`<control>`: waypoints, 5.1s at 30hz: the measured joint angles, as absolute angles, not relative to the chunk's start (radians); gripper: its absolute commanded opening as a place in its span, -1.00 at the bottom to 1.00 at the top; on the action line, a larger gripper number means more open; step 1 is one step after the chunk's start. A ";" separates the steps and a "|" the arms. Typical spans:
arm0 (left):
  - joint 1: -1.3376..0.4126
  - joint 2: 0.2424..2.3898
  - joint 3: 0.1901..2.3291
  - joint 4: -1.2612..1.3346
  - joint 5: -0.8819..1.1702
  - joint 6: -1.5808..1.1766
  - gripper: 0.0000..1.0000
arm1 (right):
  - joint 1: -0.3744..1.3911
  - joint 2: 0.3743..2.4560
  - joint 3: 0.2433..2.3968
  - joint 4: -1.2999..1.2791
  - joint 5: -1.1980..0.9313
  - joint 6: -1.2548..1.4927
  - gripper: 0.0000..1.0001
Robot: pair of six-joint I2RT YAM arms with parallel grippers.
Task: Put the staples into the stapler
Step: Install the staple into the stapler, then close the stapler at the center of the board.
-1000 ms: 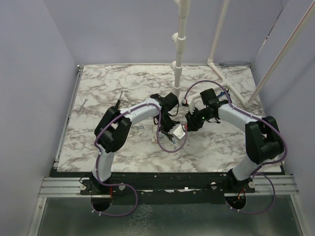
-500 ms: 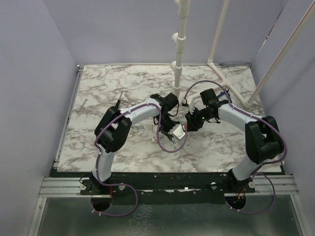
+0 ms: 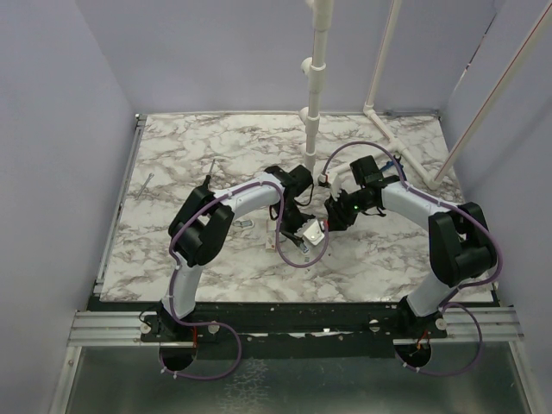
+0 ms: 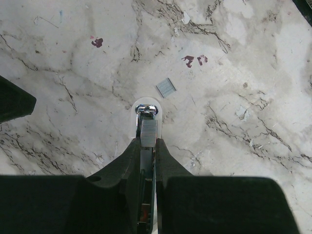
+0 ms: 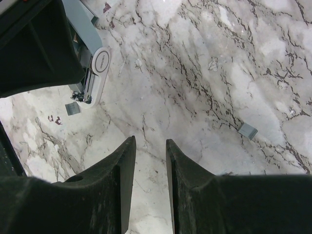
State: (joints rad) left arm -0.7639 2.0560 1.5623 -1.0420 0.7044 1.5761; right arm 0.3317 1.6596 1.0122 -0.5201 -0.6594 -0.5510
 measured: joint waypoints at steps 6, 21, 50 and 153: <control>-0.764 2.057 1.564 -1.043 0.705 1.576 -1.00 | 0.332 1.663 1.012 -0.522 -0.659 -0.551 -0.29; -0.761 2.058 1.638 -1.107 0.710 1.598 -1.00 | 0.332 1.676 1.012 -0.523 -0.659 -0.552 -0.30; -0.760 2.065 1.607 -1.081 0.705 1.596 -1.00 | 0.332 1.689 1.012 -0.525 -0.659 -0.552 -0.30; -0.558 1.825 1.400 -0.944 0.695 1.422 0.21 | 0.336 1.666 0.989 -0.537 -0.734 -0.633 -0.19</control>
State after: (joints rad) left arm -0.5575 1.8252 1.4002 -0.9443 0.6952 1.4220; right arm 0.3363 1.6661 0.9890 -0.5369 -0.7338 -0.6331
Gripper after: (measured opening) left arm 0.604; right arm 0.404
